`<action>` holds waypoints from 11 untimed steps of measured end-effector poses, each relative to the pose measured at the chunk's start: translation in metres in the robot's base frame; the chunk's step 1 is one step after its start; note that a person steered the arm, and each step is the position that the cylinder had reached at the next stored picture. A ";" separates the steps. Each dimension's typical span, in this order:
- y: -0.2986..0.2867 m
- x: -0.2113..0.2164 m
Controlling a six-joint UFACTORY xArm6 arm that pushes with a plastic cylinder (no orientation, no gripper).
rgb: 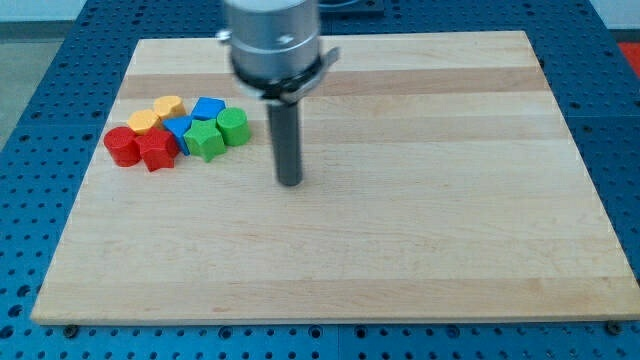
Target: Move the yellow heart towards top center
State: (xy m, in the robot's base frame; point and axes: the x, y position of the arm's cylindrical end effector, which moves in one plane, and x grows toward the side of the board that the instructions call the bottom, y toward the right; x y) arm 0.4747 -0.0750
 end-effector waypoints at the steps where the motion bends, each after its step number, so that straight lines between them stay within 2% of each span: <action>1: -0.075 0.018; 2: -0.162 0.015; 5: -0.230 -0.017; 7: -0.230 -0.032; 8: -0.230 -0.069; 10: -0.227 -0.069; 11: -0.179 -0.069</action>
